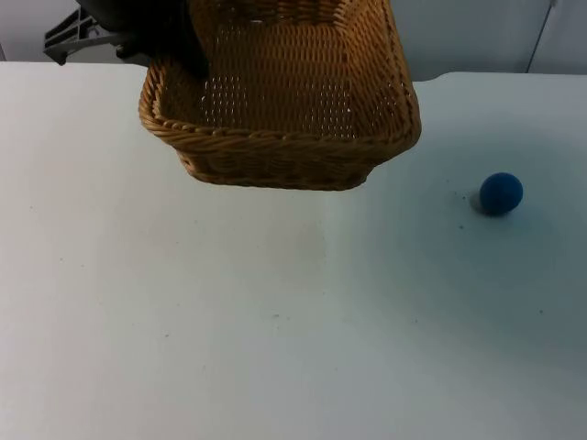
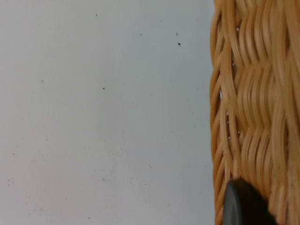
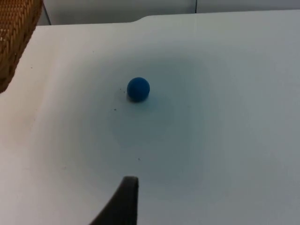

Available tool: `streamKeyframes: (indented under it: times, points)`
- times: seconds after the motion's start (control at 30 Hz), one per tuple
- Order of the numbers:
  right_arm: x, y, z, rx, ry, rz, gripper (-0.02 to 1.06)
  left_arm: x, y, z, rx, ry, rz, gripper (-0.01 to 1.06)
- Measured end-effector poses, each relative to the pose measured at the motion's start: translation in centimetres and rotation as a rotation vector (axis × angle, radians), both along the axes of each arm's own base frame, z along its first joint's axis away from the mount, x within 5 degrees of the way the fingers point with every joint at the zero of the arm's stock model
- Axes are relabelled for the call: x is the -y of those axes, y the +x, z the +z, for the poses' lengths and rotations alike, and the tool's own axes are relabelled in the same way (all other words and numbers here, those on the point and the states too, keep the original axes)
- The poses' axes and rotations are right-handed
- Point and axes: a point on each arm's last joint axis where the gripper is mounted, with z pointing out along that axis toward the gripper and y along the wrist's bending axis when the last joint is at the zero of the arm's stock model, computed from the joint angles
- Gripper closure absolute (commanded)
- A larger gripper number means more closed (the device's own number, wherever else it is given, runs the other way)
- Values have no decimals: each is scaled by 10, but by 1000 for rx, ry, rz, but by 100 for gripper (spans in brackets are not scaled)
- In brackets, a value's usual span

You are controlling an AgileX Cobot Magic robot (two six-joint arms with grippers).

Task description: Pick up the basket with the left hand and place the ball into the basket with the right hand.

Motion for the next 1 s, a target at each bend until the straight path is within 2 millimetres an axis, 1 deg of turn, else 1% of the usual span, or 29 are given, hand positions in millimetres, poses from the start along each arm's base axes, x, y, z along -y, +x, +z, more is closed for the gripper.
streamKeyframes:
  times: [0.03, 0.07, 0.13, 0.17, 0.2, 0.23, 0.3, 0.33, 0.37, 0.43, 0.5, 0.53, 0.57, 0.67, 0.7, 0.73, 0.8, 0.83, 0.9, 0.97, 1.0]
  points:
    - [0, 0, 0, 0, 0, 0, 2, 0, 0, 0, 0, 0, 0, 105]
    - [0, 1, 4, 3, 5, 3, 2, 0, 0, 0, 0, 0, 0, 105]
    - [0, 11, 18, 22, 13, 5, 2, 0, 0, 0, 0, 0, 0, 105]
    - [0, 19, 25, 32, 14, 2, 2, 0, 0, 0, 0, 0, 0, 105]
    - [0, 19, 25, 32, 14, 2, 2, 0, 0, 0, 0, 0, 0, 105]
    - [1, 27, 33, 39, 15, 0, 2, 0, 0, 0, 1, 1, -2, 105]
    - [3, 52, 44, -5, 18, -5, 2, 0, 0, 0, 2, 1, -3, 105]
    - [4, 73, 49, -41, 19, -9, 2, 0, 0, 0, 3, 3, -4, 105]
    - [4, 73, 49, -41, 19, -9, 2, 0, 0, 0, 3, 3, -4, 105]
    - [7, 107, 51, -93, 24, -13, 2, 0, 0, 0, 6, 3, -2, 105]
    - [9, 140, 54, -110, 29, -18, 2, 0, 0, 0, 8, 3, -1, 105]
    - [9, 140, 54, -110, 29, -18, 2, 0, 0, 0, 8, 3, -1, 105]
    - [9, 157, 53, -128, 36, -18, 2, 0, 0, 0, 8, 3, -1, 105]
    - [11, 208, 49, -178, 61, -13, 2, 0, 1, 1, 10, 2, 0, 105]
    - [11, 208, 49, -178, 61, -13, 2, 0, 1, 1, 10, 2, 0, 105]
    - [9, 234, 44, -215, 64, -1, 2, 0, 1, 1, 11, 2, 1, 105]
    - [2, 263, 35, -264, 53, 32, 2, 0, 1, 1, 13, 4, 1, 105]
    - [2, 263, 35, -264, 53, 32, 2, 0, 1, 1, 13, 4, 1, 105]
    - [-9, 290, 25, -304, 41, 69, 2, 0, 2, -1, 13, 5, 2, 105]
    - [-18, 311, 19, -319, 41, 88, 2, 0, 2, -1, 17, 4, 7, 105]
    - [-18, 311, 19, -319, 41, 88, 2, 0, 2, -1, 17, 4, 7, 105]
